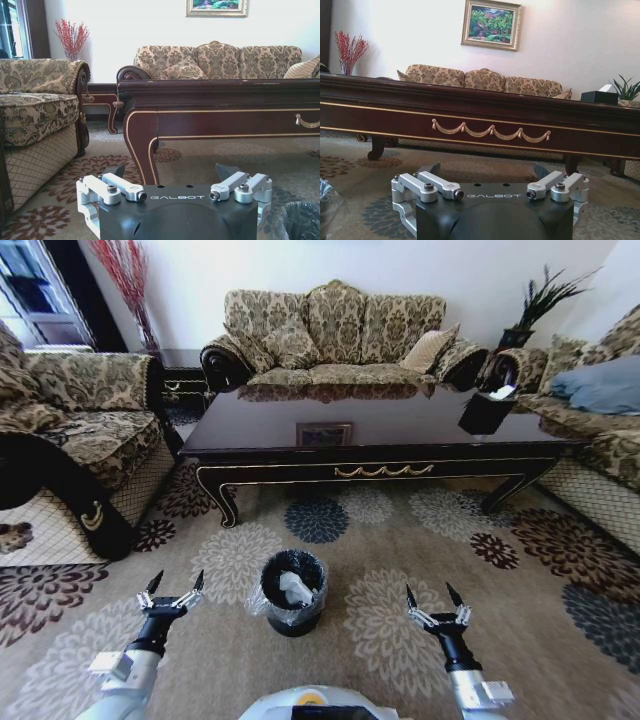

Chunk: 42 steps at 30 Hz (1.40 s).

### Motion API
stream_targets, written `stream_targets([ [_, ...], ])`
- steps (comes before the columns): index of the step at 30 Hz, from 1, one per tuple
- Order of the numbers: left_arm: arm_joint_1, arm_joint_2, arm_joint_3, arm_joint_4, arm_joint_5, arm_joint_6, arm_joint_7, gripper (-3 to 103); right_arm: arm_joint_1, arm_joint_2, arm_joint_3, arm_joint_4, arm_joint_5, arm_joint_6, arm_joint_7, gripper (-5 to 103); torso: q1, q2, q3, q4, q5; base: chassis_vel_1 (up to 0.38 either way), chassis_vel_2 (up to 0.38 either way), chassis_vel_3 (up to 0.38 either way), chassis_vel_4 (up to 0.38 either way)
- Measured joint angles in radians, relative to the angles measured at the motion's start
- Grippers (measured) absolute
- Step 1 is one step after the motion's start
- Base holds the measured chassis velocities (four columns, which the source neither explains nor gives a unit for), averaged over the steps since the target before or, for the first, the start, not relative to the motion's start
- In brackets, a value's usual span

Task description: Move to the front of the table and pick up the trash from the floor, then place it into the trash bin.

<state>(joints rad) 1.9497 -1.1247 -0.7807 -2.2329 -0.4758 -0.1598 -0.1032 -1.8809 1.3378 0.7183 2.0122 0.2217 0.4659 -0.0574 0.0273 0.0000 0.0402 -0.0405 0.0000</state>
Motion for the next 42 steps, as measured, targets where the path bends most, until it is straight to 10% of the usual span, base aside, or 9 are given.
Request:
stream_targets([
  [42, -0.001, 0.001, 0.001, 0.000, -0.001, 0.002, -0.002, 100, 0.000, -0.001, 0.000, 0.000, 0.000, 0.000, 0.000, 100, 0.000, 0.000, 0.000, 0.0000, 0.0000, 0.084, -0.092, -0.087, 0.088],
])
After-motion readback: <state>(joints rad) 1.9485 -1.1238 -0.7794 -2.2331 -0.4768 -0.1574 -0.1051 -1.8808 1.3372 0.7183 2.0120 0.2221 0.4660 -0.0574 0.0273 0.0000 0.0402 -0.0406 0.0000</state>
